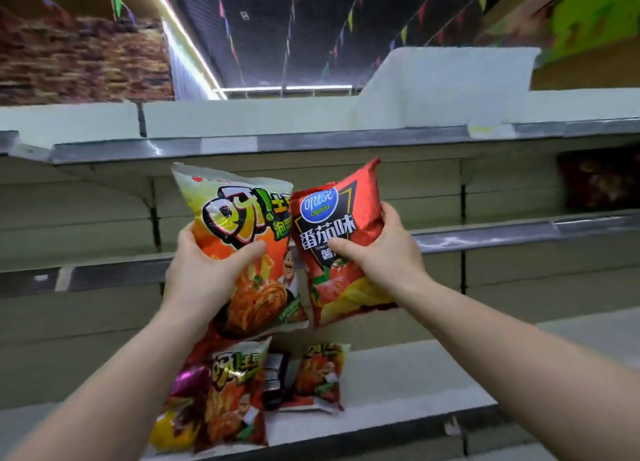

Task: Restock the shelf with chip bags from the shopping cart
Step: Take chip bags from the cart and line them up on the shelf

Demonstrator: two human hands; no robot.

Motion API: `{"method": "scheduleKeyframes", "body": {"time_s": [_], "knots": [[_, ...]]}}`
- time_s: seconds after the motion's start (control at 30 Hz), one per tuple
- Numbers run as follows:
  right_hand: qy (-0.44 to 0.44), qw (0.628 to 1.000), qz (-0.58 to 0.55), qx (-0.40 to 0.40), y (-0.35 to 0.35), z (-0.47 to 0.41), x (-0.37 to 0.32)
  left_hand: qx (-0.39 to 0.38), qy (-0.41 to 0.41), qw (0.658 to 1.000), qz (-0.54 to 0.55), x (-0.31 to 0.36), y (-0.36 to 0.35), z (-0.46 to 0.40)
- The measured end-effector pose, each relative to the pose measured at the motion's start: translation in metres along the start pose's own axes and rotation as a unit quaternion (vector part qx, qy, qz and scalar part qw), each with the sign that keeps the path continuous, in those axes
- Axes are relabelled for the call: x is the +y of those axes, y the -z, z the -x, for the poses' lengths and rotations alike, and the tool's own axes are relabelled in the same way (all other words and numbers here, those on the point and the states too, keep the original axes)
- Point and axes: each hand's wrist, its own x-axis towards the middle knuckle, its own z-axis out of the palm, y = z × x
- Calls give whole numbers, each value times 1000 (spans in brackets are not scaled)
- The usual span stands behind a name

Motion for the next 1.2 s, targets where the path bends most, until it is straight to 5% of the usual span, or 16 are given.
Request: {"method": "scheduleKeyframes", "body": {"time_s": [0.33, 0.73, 1.2], "knots": [[-69, 986, 88, 121, 146, 14, 59, -155, -23, 984, 83, 51, -146, 44], [-157, 935, 170, 269, 236, 55, 85, -329, -60, 932, 136, 86, -247, 72], [-205, 892, 209, 345, 312, 84, 128, -418, -71, 892, 160, 103, -341, 122]]}}
